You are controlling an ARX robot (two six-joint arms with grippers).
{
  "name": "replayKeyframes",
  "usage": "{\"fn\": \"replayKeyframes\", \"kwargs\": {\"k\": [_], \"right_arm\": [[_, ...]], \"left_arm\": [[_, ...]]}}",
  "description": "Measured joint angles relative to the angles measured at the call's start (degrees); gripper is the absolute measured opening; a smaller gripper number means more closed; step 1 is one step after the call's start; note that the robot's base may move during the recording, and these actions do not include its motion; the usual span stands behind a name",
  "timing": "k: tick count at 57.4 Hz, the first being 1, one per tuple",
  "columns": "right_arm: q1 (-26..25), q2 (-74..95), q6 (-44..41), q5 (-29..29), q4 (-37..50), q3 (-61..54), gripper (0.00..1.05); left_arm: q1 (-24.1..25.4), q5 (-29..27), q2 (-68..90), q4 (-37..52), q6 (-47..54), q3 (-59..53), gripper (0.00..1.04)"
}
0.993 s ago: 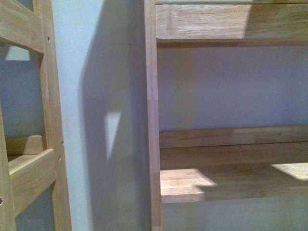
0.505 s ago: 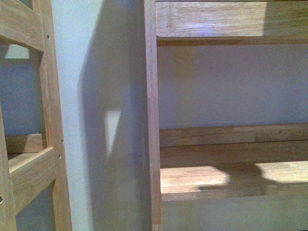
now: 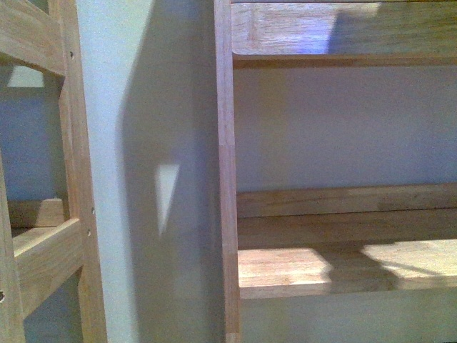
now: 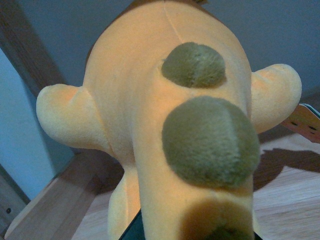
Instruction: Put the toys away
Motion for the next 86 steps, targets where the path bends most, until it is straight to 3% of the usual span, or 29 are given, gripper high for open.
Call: {"fn": "replayKeyframes", "kwargs": {"k": [36, 73, 86], "right_arm": [[6.2, 6.5, 5.9, 0.4, -2.1, 4.4, 0.07], [6.5, 4.7, 4.2, 0.6, 0.2, 1.1, 0.98], [6.5, 2.0, 2.6, 2.7, 4.4, -1.5, 0.98]], "left_arm": [[0.0, 0.0, 0.0, 0.0, 0.0, 0.0, 0.98], [0.0, 0.0, 0.0, 0.0, 0.0, 0.0, 0.98], [0.0, 0.0, 0.0, 0.0, 0.0, 0.0, 0.98]]}}
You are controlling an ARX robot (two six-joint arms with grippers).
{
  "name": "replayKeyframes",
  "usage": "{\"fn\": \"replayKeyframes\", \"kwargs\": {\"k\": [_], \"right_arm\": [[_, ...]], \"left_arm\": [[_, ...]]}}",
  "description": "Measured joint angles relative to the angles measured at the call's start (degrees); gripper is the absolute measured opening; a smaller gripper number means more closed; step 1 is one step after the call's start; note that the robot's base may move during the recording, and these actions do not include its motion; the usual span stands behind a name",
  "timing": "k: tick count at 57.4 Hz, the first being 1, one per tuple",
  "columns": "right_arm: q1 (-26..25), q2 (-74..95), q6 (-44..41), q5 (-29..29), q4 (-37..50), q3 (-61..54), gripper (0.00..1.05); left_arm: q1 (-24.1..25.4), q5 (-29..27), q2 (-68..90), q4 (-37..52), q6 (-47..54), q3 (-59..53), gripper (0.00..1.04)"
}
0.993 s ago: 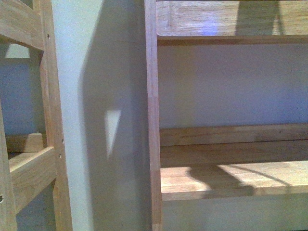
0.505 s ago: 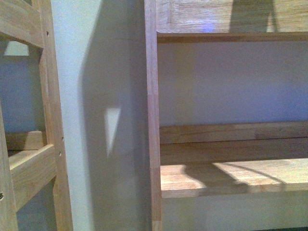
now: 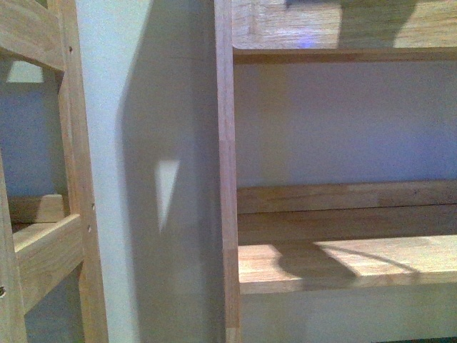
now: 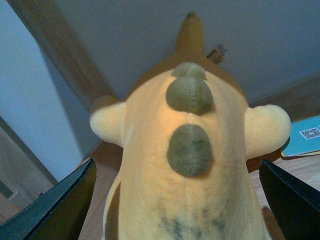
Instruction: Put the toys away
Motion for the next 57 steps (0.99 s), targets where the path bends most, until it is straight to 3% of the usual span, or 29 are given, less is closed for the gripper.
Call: {"fn": "replayKeyframes", "kwargs": {"k": [10, 23, 38, 46, 57], "right_arm": [[-0.4, -4.4, -0.1, 2.3, 3.3, -3.7, 0.98], [-2.6, -16.5, -3.4, 5.4, 7.4, -16.5, 0.98], [-10.2, -33.8, -8.3, 6.5, 6.3, -34.8, 0.98], [-15.0, -42.7, -9.7, 4.2, 6.1, -44.7, 0.98], [-22.3, -54.8, -10.2, -3.1, 3.2, -57.2, 0.98]], "left_arm": [[0.0, 0.0, 0.0, 0.0, 0.0, 0.0, 0.98], [0.0, 0.0, 0.0, 0.0, 0.0, 0.0, 0.98], [0.0, 0.0, 0.0, 0.0, 0.0, 0.0, 0.98], [0.0, 0.0, 0.0, 0.0, 0.0, 0.0, 0.98], [0.0, 0.0, 0.0, 0.0, 0.0, 0.0, 0.98]]}}
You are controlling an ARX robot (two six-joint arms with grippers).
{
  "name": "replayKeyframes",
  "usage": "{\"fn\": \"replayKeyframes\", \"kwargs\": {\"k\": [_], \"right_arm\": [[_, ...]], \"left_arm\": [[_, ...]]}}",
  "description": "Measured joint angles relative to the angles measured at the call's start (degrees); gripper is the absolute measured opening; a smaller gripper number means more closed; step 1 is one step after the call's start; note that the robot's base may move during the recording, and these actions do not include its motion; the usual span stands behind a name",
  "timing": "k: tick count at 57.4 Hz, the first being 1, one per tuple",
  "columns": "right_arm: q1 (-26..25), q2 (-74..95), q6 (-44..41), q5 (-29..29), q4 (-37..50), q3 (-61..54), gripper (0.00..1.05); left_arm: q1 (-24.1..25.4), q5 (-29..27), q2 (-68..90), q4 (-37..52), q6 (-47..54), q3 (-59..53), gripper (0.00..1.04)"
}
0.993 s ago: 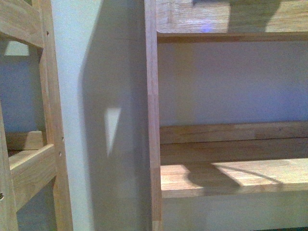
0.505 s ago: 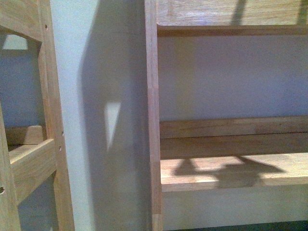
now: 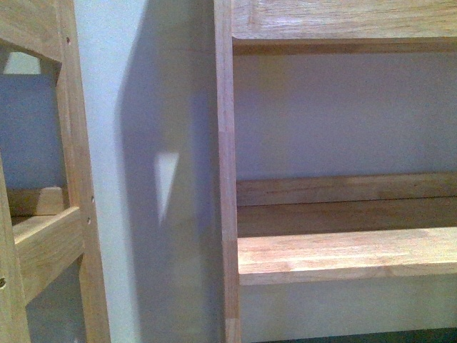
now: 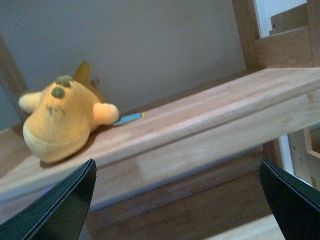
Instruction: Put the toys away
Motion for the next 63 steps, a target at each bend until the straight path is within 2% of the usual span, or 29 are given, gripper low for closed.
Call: {"fn": "replayKeyframes", "kwargs": {"k": [8, 13, 20, 26, 36, 45, 63], "right_arm": [[-5.6, -9.8, -0.4, -6.9, -2.1, -11.0, 0.98], [-5.6, -13.9, -0.2, -5.9, -2.1, -15.6, 0.98], [-0.4, -18.6, -0.3, 0.3, 0.1, -22.2, 0.98], [7.0, -23.1, -0.4, 8.7, 0.8, -30.5, 0.98], [14.6, -27.5, -0.8, 16.6, 2.4, -38.9, 0.98], [17.2, -29.9, -1.1, 18.9, 1.5, -43.1, 0.98], [17.7, -31.6, -1.5, 19.0, 1.3, -46.1, 0.98]], "left_arm": [[0.0, 0.0, 0.0, 0.0, 0.0, 0.0, 0.98], [0.0, 0.0, 0.0, 0.0, 0.0, 0.0, 0.98], [0.0, 0.0, 0.0, 0.0, 0.0, 0.0, 0.98], [0.0, 0.0, 0.0, 0.0, 0.0, 0.0, 0.98], [0.0, 0.0, 0.0, 0.0, 0.0, 0.0, 0.98], [0.0, 0.0, 0.0, 0.0, 0.0, 0.0, 0.98], [0.0, 0.0, 0.0, 0.0, 0.0, 0.0, 0.98]]}}
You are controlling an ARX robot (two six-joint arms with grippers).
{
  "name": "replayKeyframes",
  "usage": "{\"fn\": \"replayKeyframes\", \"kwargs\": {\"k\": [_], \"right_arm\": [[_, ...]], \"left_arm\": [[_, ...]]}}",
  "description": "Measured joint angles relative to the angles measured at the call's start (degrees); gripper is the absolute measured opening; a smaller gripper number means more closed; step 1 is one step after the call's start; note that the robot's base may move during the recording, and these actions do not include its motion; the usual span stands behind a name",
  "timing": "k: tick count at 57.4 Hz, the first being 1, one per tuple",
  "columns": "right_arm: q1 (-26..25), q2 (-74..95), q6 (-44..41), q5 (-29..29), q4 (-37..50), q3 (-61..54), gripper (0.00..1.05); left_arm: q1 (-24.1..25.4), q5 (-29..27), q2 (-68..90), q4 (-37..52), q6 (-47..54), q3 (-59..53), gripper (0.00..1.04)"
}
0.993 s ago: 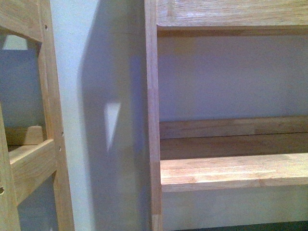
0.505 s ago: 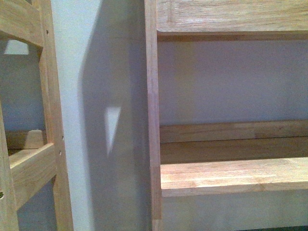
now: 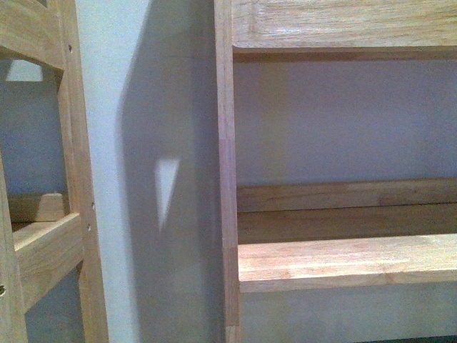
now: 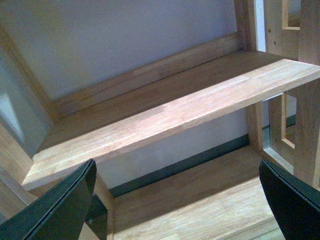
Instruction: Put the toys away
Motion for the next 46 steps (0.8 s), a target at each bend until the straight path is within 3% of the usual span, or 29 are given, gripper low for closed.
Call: {"fn": "replayKeyframes", "kwargs": {"k": [2, 7, 12, 36, 46], "right_arm": [[-0.4, 0.0, -0.6, -1.2, -0.3, 0.0, 0.97], [-3.7, -1.0, -7.8, -12.9, -2.1, -0.7, 0.84], [-4.3, -2.1, -12.5, -16.7, -1.9, -2.6, 0.7], [-4.5, -6.6, -16.6, -16.8, 0.2, -9.4, 0.03], [-4.6, -7.8, -16.8, -16.8, 0.5, -11.1, 0.03]], "left_arm": [[0.0, 0.0, 0.0, 0.0, 0.0, 0.0, 0.98], [0.0, 0.0, 0.0, 0.0, 0.0, 0.0, 0.98], [0.0, 0.0, 0.0, 0.0, 0.0, 0.0, 0.98], [0.0, 0.0, 0.0, 0.0, 0.0, 0.0, 0.98], [0.0, 0.0, 0.0, 0.0, 0.0, 0.0, 0.98]]}}
